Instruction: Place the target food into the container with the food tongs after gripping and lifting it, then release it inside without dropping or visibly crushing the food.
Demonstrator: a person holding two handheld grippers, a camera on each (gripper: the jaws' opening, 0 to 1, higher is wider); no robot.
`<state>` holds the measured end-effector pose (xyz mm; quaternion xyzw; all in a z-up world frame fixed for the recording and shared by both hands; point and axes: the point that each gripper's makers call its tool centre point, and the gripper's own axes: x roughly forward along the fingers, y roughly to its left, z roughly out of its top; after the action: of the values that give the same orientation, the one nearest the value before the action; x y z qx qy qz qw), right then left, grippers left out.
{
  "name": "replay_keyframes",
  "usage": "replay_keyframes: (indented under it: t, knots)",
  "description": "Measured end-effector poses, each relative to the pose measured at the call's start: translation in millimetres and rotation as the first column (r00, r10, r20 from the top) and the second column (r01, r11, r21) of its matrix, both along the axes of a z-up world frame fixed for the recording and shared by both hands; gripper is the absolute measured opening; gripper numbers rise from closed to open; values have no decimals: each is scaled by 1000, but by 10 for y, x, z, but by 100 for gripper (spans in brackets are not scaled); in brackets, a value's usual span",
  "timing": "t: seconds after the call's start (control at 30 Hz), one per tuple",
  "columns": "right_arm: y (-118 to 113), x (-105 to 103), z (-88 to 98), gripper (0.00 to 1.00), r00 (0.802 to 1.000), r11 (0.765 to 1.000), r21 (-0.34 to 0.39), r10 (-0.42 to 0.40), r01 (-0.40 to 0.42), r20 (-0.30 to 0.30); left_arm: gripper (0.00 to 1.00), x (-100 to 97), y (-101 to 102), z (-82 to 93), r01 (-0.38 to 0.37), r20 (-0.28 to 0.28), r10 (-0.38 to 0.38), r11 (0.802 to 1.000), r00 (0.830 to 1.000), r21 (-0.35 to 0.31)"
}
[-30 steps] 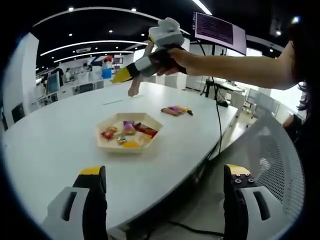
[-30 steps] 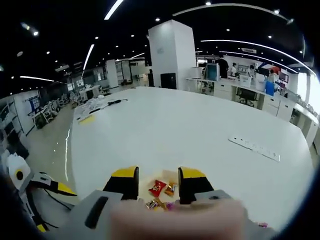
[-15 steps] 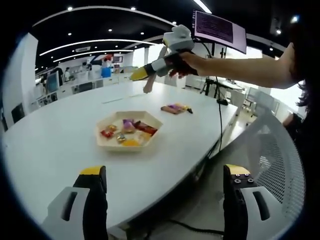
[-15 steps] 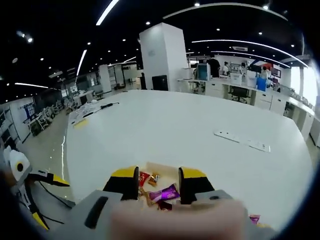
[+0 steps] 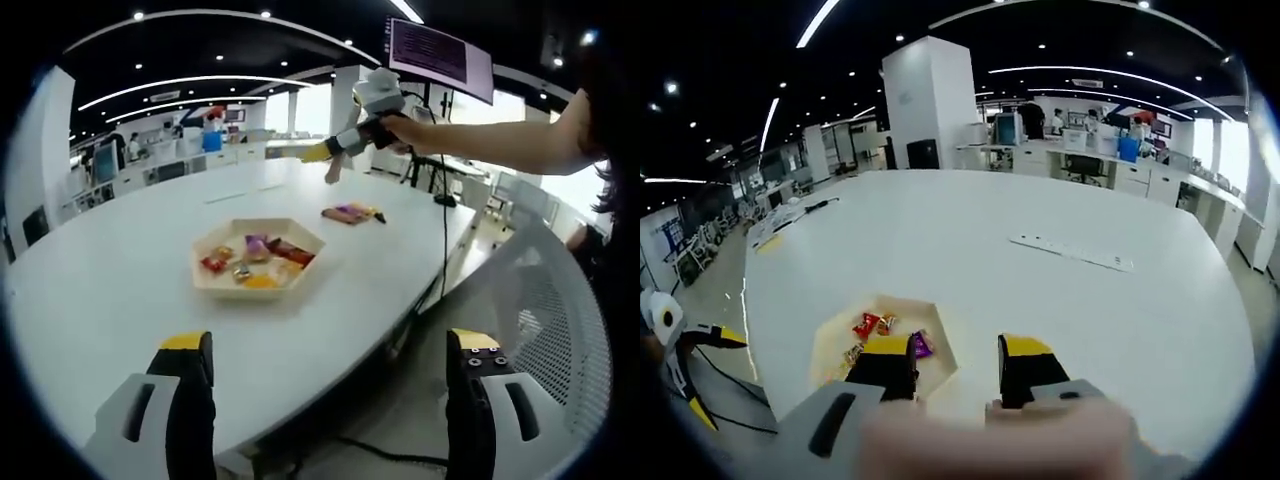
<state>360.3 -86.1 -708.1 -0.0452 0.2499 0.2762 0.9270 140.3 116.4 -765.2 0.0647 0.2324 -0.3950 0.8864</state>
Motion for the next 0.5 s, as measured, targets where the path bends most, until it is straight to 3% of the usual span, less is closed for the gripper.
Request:
replay_keyframes:
  t: [0.3, 0.5]
  knots:
    - [-392, 49, -144, 32, 995, 996, -1, -91, 91, -49, 94, 2, 4, -13, 0, -5, 0, 1000, 1000, 4]
    - [-533, 71, -248, 32, 989, 992, -5, -127, 127, -69, 94, -2, 5, -26, 0, -11, 0, 1000, 1000, 9]
